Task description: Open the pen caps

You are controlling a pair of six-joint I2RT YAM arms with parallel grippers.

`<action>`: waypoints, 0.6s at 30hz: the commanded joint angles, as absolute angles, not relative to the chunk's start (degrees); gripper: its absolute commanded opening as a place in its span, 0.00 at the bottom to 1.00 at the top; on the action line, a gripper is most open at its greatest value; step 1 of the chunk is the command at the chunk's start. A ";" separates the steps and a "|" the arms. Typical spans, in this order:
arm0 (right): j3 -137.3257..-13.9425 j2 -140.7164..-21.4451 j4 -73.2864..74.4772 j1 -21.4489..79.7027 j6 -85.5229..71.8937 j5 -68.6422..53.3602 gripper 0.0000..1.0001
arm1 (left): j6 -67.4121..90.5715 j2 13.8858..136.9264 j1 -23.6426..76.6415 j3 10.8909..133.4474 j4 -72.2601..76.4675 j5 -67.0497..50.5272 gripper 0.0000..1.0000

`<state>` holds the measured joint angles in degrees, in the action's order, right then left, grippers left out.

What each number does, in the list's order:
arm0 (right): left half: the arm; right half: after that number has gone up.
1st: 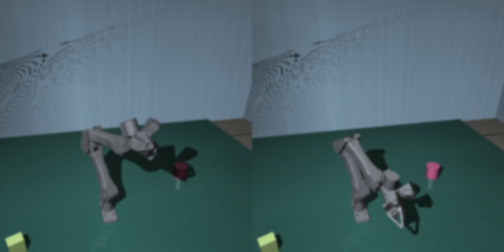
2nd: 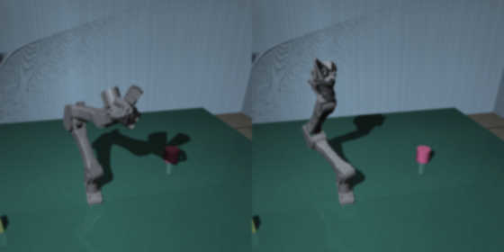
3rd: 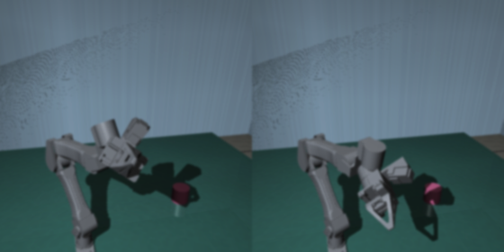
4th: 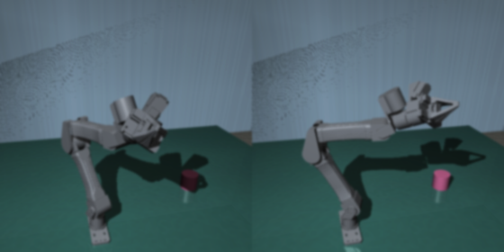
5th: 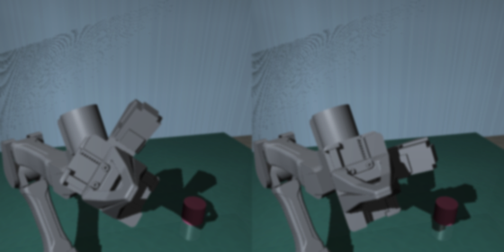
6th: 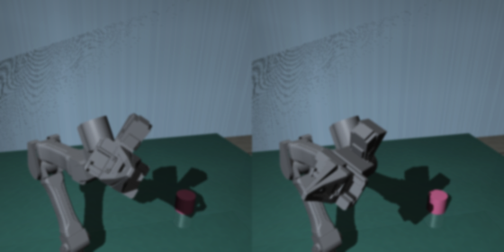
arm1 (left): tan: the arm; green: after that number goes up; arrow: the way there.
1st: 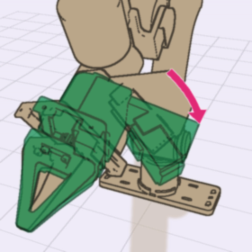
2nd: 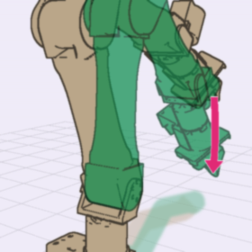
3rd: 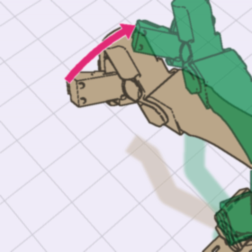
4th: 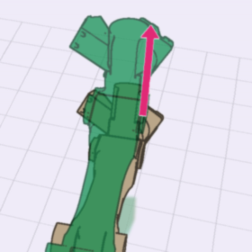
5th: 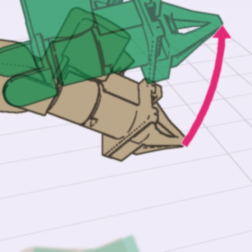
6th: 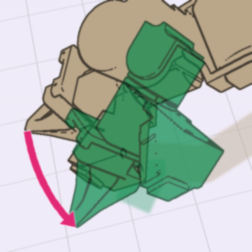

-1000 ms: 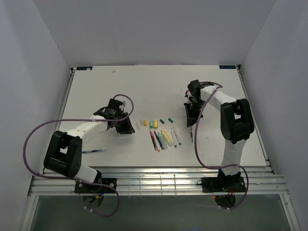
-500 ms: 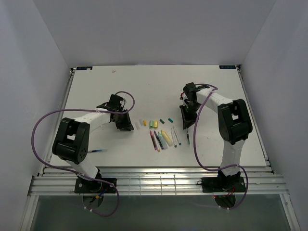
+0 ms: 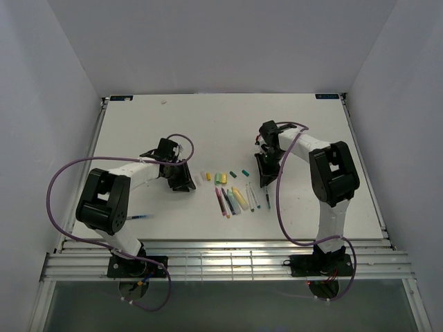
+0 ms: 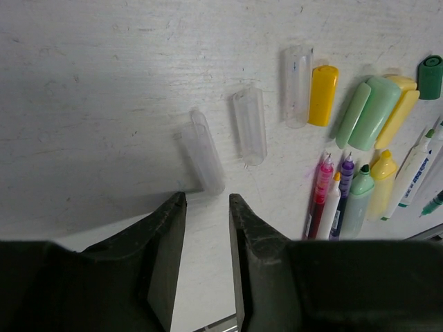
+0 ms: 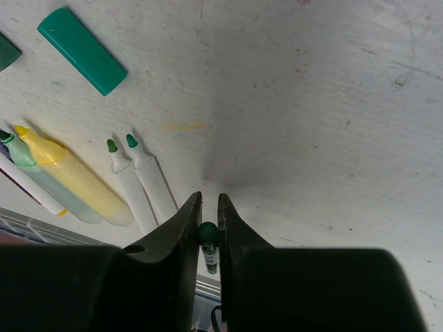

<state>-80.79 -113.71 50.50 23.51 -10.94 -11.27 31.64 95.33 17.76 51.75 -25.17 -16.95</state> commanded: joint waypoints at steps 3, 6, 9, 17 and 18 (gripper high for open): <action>-81.91 -114.87 49.57 23.91 -10.64 -10.81 0.13 | 32.34 95.19 17.58 53.35 -25.84 -16.79 0.47; -81.83 -115.22 49.22 23.91 -10.72 -10.90 0.14 | 32.61 93.96 17.58 53.35 -26.45 -16.35 0.49; -81.74 -115.84 48.78 23.99 -10.46 -11.16 0.17 | 32.87 91.94 17.67 53.17 -27.86 -15.12 0.50; -81.30 -116.10 46.76 24.43 -10.37 -12.74 0.31 | 35.94 82.10 17.67 51.94 -32.43 -12.92 0.51; -80.86 -116.02 46.67 24.43 -10.28 -12.83 0.33 | 36.90 80.18 17.67 51.94 -33.04 -12.57 0.51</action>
<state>-80.79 -115.48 48.73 23.94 -10.92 -12.40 34.57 85.86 17.74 52.10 -30.70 -14.35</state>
